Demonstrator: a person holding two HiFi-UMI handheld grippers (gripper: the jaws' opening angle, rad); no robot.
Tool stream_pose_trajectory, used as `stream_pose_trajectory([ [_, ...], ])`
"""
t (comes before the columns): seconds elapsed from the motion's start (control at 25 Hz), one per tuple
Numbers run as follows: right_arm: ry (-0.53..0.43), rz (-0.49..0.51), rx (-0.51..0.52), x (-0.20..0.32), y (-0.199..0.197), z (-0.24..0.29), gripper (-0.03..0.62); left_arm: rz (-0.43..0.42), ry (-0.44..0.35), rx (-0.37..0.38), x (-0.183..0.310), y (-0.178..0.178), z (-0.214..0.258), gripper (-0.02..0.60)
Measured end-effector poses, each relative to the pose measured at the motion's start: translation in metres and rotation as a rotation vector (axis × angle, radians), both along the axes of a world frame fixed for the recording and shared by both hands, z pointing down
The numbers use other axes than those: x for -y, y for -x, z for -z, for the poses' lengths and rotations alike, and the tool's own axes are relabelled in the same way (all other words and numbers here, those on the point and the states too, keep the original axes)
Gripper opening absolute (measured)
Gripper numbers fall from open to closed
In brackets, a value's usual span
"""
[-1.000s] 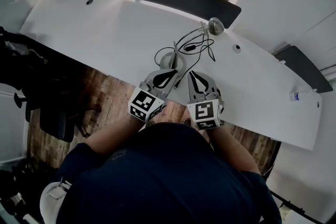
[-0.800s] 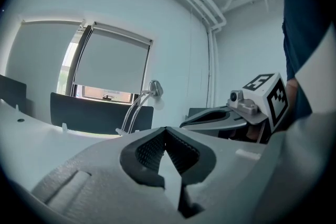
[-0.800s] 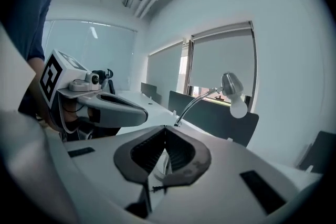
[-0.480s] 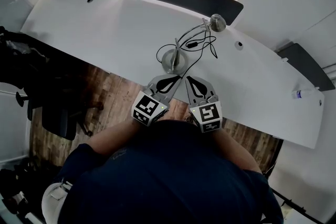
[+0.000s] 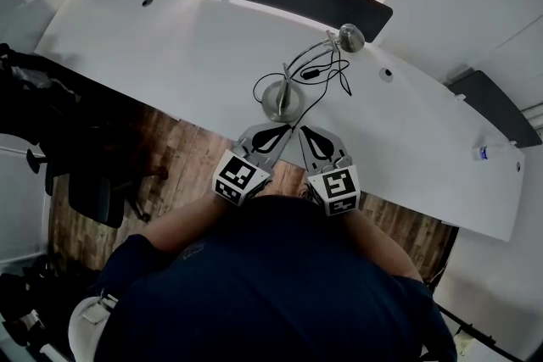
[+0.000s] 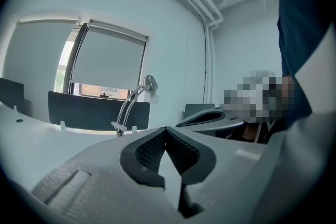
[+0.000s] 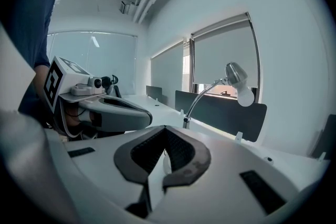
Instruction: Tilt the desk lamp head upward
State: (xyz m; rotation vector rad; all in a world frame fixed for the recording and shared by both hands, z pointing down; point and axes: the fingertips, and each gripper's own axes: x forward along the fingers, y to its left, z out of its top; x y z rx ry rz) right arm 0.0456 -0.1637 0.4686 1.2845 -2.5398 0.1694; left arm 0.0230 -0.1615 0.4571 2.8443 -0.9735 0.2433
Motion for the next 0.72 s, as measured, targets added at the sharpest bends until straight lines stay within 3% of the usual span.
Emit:
stream_pose_trajectory([
  [0.72, -0.018, 0.000, -0.019, -0.0040, -0.0017, 0.0030, 0.011, 0.009, -0.009, -0.001, -0.0033, 0.0009, 0.0023, 0.006],
])
